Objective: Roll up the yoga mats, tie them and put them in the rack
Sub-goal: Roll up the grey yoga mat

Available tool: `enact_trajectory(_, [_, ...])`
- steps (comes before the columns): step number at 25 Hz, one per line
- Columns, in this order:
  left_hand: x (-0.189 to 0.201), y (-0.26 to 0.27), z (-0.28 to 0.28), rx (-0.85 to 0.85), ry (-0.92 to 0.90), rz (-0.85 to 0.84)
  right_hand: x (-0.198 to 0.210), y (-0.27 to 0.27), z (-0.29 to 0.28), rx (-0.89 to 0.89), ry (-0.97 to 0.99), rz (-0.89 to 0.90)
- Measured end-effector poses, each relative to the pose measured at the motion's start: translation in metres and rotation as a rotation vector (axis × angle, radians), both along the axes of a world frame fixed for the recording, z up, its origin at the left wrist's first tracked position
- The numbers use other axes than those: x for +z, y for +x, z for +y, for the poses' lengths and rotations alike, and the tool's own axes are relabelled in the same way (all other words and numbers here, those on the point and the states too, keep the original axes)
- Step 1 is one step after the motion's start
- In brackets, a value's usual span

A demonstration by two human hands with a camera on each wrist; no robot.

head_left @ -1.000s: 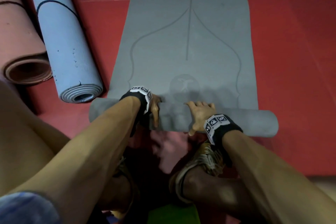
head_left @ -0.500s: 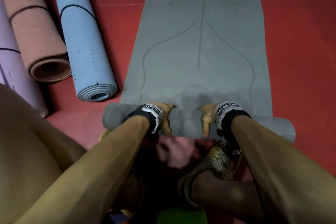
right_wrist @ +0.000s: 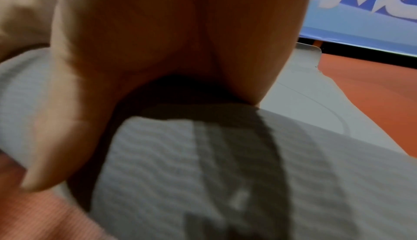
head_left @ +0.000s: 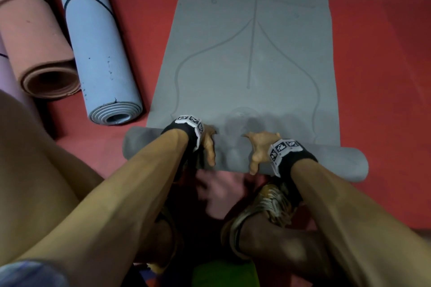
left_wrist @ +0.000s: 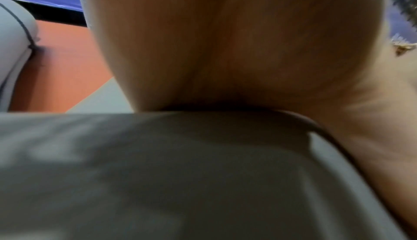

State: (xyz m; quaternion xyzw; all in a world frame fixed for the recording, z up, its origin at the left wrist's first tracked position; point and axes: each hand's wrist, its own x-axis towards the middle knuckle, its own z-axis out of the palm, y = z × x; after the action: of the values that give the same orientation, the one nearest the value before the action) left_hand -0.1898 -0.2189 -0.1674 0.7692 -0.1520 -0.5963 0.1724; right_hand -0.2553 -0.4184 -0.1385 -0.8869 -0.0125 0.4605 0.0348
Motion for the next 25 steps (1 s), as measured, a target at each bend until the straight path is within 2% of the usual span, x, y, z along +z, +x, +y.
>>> enact_trajectory(3, [0.007, -0.011, -0.003, -0.203, 0.040, -0.308, 0.002, 0.021, -0.005, -0.085, 0.067, 0.116])
enact_trajectory(7, [0.009, -0.028, 0.001, -0.194, 0.032, -0.471, -0.009, 0.035, -0.006, -0.137, 0.142, 0.257])
enact_trajectory(9, [0.012, -0.029, -0.001, -0.179, 0.018, -0.419, -0.012, 0.030, -0.006, -0.182, 0.161, 0.258])
enact_trajectory(11, [0.016, -0.019, -0.005, -0.153, 0.016, -0.291, -0.012, 0.020, -0.005, -0.173, 0.146, 0.196])
enact_trajectory(14, [0.012, -0.003, -0.008, -0.158, 0.013, -0.125, -0.008, -0.002, -0.002, -0.022, 0.044, -0.020])
enact_trajectory(17, [-0.023, 0.012, -0.011, -0.193, -0.015, 0.006, -0.004, -0.022, 0.003, 0.104, -0.016, -0.151])
enact_trajectory(21, [-0.004, 0.004, -0.006, -0.090, -0.009, -0.045, -0.001, -0.002, 0.006, 0.059, -0.011, -0.068])
enact_trajectory(23, [0.004, -0.002, -0.005, -0.057, -0.022, -0.135, 0.002, 0.012, 0.005, -0.005, 0.034, 0.010])
enact_trajectory(25, [0.002, -0.011, -0.003, -0.111, -0.019, -0.287, 0.004, 0.025, 0.003, -0.071, 0.103, 0.129])
